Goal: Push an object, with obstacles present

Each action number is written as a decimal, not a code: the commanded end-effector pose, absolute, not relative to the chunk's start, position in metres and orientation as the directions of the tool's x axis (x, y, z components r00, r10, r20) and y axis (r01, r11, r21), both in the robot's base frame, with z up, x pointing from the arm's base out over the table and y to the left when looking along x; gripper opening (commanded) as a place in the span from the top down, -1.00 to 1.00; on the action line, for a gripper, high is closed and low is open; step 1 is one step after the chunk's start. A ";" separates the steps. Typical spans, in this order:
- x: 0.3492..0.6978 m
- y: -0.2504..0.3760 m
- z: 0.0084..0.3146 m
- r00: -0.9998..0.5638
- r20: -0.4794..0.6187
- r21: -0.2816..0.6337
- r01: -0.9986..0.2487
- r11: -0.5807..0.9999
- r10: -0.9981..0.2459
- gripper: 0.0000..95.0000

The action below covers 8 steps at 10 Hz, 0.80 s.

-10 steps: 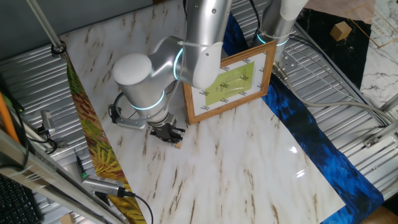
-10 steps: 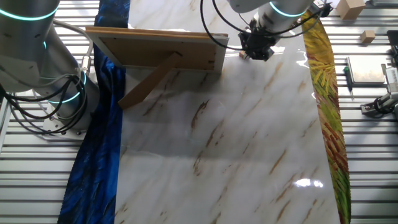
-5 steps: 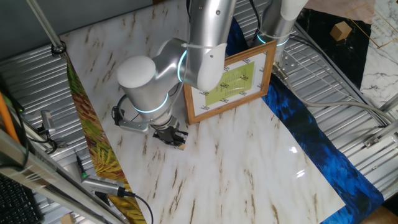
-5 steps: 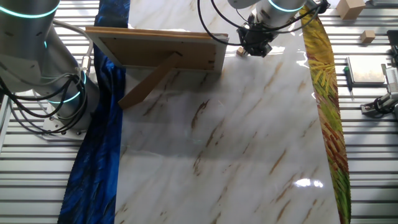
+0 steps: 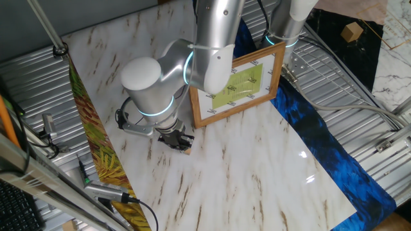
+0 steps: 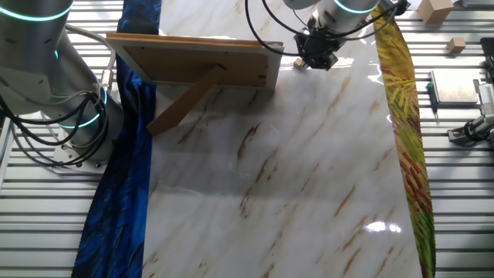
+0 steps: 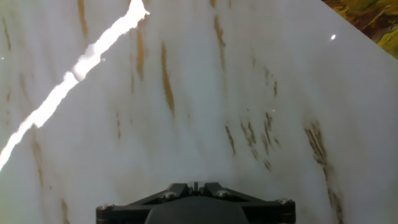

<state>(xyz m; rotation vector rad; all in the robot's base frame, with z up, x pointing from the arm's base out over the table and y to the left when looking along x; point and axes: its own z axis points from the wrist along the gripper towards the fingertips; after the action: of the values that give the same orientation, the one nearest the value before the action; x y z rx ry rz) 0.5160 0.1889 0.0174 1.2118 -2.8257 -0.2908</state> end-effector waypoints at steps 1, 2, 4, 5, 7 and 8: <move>0.517 0.183 0.020 -0.672 -0.029 0.193 -0.730 0.655 -0.740 1.00; 0.517 0.183 0.020 -0.660 -0.035 0.195 -0.741 0.642 -0.751 1.00; 0.517 0.183 0.020 -0.642 -0.035 0.193 -0.756 0.625 -0.766 1.00; 0.517 0.183 0.020 -0.630 -0.038 0.194 -0.766 0.613 -0.775 1.00; 0.517 0.183 0.020 -0.619 -0.028 0.192 -0.774 0.604 -0.785 1.00; 0.517 0.183 0.020 -0.615 -0.027 0.190 -0.777 0.600 -0.788 1.00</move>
<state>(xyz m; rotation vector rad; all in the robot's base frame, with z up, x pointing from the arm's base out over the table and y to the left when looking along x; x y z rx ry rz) 0.5169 0.1829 0.0202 1.3488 -2.7541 -0.2834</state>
